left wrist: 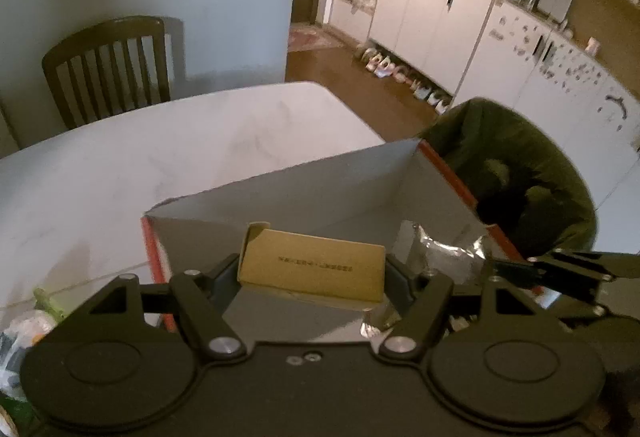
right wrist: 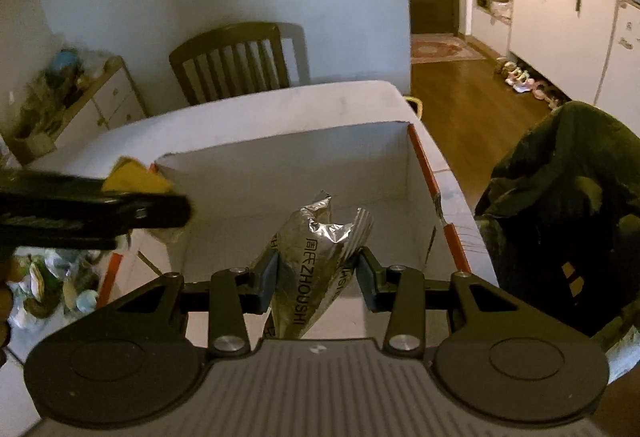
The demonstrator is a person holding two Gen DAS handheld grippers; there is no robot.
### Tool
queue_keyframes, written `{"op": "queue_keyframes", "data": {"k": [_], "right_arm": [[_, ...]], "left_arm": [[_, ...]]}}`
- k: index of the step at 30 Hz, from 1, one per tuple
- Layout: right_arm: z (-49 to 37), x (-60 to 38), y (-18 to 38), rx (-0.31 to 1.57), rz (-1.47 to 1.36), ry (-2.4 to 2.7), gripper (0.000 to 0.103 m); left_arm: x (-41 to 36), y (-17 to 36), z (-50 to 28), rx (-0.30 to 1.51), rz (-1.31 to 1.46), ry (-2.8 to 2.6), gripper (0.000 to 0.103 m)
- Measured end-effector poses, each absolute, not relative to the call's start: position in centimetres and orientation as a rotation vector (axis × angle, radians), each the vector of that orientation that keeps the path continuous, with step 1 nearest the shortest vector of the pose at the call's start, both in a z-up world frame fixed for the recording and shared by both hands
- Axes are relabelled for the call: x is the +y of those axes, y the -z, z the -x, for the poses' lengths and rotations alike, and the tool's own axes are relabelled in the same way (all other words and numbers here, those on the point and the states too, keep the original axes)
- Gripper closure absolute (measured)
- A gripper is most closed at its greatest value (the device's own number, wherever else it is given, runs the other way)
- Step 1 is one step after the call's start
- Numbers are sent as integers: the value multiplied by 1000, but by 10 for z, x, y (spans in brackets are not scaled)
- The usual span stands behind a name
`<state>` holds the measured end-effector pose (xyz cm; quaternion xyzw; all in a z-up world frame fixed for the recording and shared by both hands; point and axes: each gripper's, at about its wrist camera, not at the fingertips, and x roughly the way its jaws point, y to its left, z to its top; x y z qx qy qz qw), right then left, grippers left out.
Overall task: Organize objects
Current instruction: 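Carry the silver bag and yellow box with both grippers over the shoebox, then lower and release the yellow box with the left gripper while the right releases the silver bag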
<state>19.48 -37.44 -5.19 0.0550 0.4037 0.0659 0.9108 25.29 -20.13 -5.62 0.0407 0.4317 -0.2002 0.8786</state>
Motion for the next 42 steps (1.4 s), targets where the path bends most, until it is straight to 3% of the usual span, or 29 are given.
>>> {"op": "queue_keyframes", "data": {"k": [21, 42], "right_arm": [[-247, -363, 111, 1023, 68, -294, 62], [-248, -370, 115, 1057, 77, -322, 59]], "left_arm": [[-243, 135, -316, 1105, -145, 312, 31], [-242, 155, -333, 1225, -140, 279, 30]]}}
